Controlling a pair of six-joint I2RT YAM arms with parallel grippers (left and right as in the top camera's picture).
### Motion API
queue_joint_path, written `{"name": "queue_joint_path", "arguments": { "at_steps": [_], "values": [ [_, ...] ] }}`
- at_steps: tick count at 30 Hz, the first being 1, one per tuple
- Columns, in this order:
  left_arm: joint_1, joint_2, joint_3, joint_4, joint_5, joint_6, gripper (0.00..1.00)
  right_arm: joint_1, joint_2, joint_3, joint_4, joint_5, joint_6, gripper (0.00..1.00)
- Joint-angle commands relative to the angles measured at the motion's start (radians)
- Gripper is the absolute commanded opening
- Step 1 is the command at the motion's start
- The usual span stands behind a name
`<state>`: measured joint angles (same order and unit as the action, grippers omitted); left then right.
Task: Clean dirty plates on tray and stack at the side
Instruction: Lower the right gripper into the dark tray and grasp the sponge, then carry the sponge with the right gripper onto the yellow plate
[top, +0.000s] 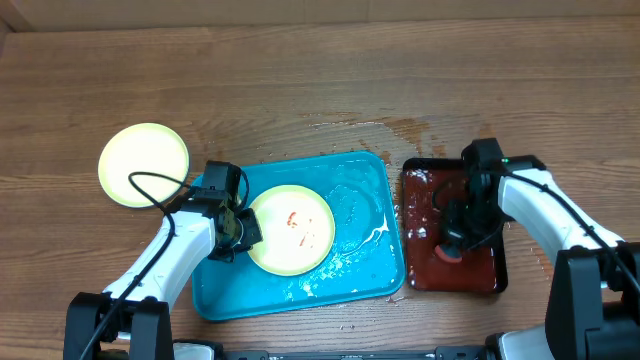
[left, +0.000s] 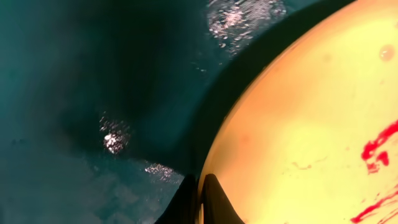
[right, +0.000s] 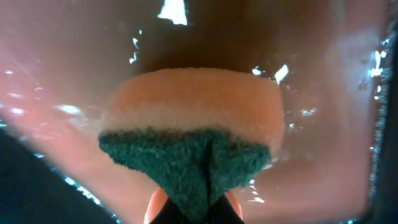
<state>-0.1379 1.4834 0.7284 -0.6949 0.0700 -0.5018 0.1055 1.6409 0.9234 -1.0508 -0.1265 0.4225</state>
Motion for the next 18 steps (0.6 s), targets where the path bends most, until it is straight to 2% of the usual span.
{"name": "queue_joint_path", "arguments": {
  "at_steps": [1,11,14,18],
  "values": [
    [-0.008,0.009,0.018,-0.004,-0.042,-0.095,0.04,0.002,-0.012,-0.008,0.015,-0.009,-0.006,0.04],
    [-0.009,0.009,0.018,-0.003,-0.017,0.003,0.04,0.002,-0.108,0.22,-0.11,-0.016,-0.052,0.04],
    [-0.009,0.009,0.018,0.004,0.018,0.057,0.04,0.008,-0.138,0.29,-0.154,-0.05,-0.135,0.04],
    [-0.01,0.009,0.018,0.015,0.037,0.087,0.04,0.053,-0.153,0.305,-0.171,-0.218,-0.249,0.04]
  ]
}}
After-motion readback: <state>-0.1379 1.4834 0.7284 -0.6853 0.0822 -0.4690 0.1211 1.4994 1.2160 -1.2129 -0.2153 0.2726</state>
